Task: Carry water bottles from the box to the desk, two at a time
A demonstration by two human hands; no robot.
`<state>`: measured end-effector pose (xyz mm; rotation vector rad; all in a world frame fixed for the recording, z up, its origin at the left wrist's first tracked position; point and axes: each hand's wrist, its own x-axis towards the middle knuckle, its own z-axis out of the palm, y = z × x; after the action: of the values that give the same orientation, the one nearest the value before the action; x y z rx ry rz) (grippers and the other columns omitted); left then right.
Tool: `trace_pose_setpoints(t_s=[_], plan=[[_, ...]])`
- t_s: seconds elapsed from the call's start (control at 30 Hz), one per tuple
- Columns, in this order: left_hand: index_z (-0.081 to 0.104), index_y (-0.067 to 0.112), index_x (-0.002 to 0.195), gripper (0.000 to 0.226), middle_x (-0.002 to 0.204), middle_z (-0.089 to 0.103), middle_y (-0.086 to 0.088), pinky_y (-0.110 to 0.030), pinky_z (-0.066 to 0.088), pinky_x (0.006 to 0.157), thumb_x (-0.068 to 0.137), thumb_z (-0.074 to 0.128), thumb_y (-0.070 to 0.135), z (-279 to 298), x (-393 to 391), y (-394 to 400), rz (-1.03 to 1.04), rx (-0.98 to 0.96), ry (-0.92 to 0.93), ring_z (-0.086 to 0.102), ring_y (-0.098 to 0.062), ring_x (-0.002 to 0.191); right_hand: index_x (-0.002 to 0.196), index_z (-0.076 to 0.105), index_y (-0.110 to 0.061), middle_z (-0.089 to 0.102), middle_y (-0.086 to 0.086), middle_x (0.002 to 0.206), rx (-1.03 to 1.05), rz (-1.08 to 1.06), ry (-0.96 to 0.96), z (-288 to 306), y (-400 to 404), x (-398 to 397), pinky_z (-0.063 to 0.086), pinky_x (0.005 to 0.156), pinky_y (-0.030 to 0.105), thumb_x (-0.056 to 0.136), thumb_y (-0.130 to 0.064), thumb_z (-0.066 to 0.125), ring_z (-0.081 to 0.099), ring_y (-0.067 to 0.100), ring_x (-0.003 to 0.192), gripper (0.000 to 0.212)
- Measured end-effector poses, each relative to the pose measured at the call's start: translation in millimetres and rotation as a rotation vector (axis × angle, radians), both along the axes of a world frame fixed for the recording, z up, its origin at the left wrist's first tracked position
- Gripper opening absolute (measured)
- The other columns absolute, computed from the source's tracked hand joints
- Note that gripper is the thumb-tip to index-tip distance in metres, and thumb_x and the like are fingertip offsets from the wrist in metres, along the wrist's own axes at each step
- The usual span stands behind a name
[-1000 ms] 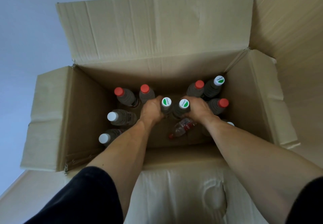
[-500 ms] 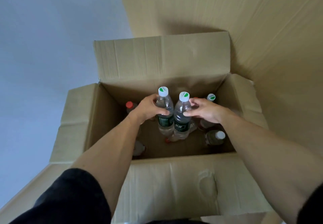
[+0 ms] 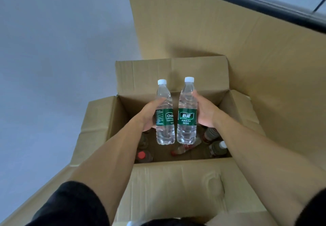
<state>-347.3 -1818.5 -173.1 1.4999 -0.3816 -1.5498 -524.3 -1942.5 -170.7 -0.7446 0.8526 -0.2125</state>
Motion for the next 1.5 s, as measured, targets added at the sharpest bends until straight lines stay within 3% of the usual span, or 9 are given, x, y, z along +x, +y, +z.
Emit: trace_pose_setpoints(t_s=[0.1,0.3,0.5,0.7,0.9,1.03,1.17,1.33,1.5], plan=[[0.054,0.006,0.137,0.054,0.114,0.066,-0.020,-0.053,0.053,0.096,0.096,0.062,0.040,11.3,3.9,7.0,0.000,-0.018,0.066,0.066,-0.036,0.106,0.136,0.057,-0.010,0.064,0.018,0.133,-0.018,-0.024,-0.019,12.4,7.5,6.5,0.049,0.100,0.046,0.100,-0.053,0.047,0.060,0.035,0.125,0.057],[0.050,0.002,0.137,0.051,0.106,0.062,-0.018,-0.052,0.052,0.095,0.092,0.070,0.014,22.6,13.3,21.5,0.006,-0.110,0.059,0.062,-0.031,0.097,0.142,0.047,-0.003,0.052,0.027,0.143,-0.150,0.040,0.013,18.8,18.7,11.3,0.038,0.113,0.059,0.098,-0.021,0.061,0.049,0.044,0.133,0.050],[0.056,0.003,0.134,0.046,0.106,0.070,-0.018,-0.045,0.058,0.081,0.093,0.069,0.020,35.5,17.2,31.5,0.053,-0.142,0.103,0.071,-0.031,0.093,0.135,0.056,-0.018,0.070,0.011,0.125,-0.234,0.118,-0.002,30.5,31.5,16.4,0.053,0.099,0.048,0.090,-0.041,0.067,0.066,0.030,0.116,0.052],[0.058,0.006,0.134,0.044,0.128,0.066,-0.022,-0.060,0.048,0.103,0.095,0.068,0.023,46.6,0.1,41.9,0.117,-0.155,0.079,0.064,-0.039,0.119,0.136,0.055,-0.020,0.071,0.011,0.122,-0.240,0.209,-0.054,41.2,34.8,6.8,0.058,0.089,0.045,0.087,-0.048,0.064,0.068,0.030,0.113,0.057],[0.063,0.005,0.120,0.030,0.098,0.068,-0.013,-0.045,0.057,0.086,0.095,0.064,0.023,61.9,-31.2,62.9,0.231,-0.167,0.087,0.067,-0.029,0.090,0.138,0.049,-0.021,0.068,0.014,0.126,-0.260,0.315,-0.012,51.2,35.3,-9.1,0.057,0.091,0.052,0.091,-0.049,0.063,0.068,0.032,0.112,0.057],[0.059,0.005,0.124,0.039,0.101,0.063,-0.014,-0.048,0.052,0.094,0.092,0.069,0.026,65.9,-56.3,81.6,0.329,-0.204,0.105,0.063,-0.028,0.088,0.132,0.055,-0.022,0.070,0.014,0.122,-0.227,0.386,-0.040,57.8,40.6,-15.5,0.056,0.090,0.054,0.092,-0.051,0.063,0.070,0.033,0.109,0.050],[0.062,0.007,0.121,0.034,0.102,0.072,-0.015,-0.045,0.060,0.080,0.095,0.066,0.028,68.5,-75.2,109.4,0.416,-0.240,0.115,0.072,-0.030,0.088,0.123,0.064,-0.018,0.071,0.016,0.121,-0.187,0.498,-0.064,66.6,56.1,-11.9,0.049,0.101,0.057,0.090,-0.054,0.062,0.067,0.035,0.114,0.049],[0.062,0.008,0.122,0.036,0.105,0.070,-0.015,-0.042,0.059,0.080,0.093,0.067,0.029,72.9,-80.9,150.9,0.524,-0.248,0.044,0.071,-0.028,0.088,0.116,0.066,-0.014,0.074,0.015,0.113,-0.161,0.615,-0.098,75.8,84.9,4.9,0.057,0.088,0.050,0.091,-0.052,0.063,0.072,0.031,0.103,0.045],[0.059,0.007,0.112,0.028,0.088,0.066,-0.012,-0.040,0.057,0.076,0.094,0.061,0.028,81.5,-74.7,207.4,0.706,-0.234,0.026,0.065,-0.026,0.076,0.110,0.065,-0.014,0.074,0.009,0.092,-0.162,0.733,-0.131,80.9,121.6,33.7,0.057,0.082,0.045,0.092,-0.046,0.065,0.073,0.025,0.084,0.037]])
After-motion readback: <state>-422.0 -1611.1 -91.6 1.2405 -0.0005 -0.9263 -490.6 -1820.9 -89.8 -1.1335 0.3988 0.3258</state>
